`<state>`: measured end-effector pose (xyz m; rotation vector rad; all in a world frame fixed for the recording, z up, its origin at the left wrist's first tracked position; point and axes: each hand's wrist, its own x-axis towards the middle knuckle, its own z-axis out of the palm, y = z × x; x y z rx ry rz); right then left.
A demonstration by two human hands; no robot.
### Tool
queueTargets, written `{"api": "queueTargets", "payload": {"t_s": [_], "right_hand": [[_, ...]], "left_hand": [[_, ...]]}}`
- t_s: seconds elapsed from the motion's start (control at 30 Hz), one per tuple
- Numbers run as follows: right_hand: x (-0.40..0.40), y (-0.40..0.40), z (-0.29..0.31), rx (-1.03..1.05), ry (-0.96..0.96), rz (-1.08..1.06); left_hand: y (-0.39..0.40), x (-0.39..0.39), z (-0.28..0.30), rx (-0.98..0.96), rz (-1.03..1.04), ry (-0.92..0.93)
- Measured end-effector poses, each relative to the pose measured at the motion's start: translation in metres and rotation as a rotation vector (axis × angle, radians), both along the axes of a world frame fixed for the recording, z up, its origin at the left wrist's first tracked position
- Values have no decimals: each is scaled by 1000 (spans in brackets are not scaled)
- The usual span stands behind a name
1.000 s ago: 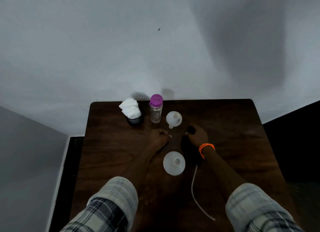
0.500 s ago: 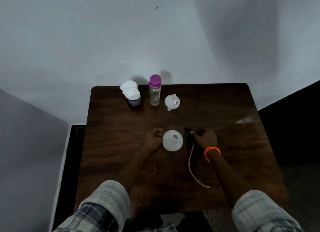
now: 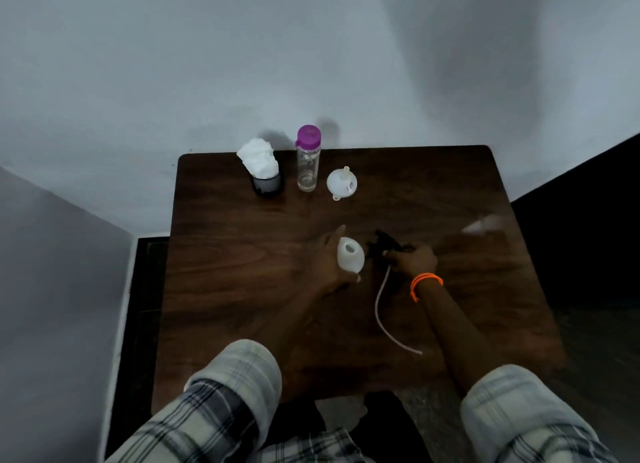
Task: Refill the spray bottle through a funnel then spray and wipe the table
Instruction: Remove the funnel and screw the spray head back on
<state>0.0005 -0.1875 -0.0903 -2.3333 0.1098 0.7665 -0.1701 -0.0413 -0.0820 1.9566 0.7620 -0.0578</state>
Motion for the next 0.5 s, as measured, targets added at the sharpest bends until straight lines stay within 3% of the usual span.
{"api": "queueTargets", "payload": {"t_s": [0.13, 0.5], "right_hand": [[5, -12, 15, 375, 182, -287], [30, -28, 111, 1135, 436, -468]], "left_hand": [[4, 1, -7, 34, -41, -8], [11, -18, -6, 115, -87, 10]]}}
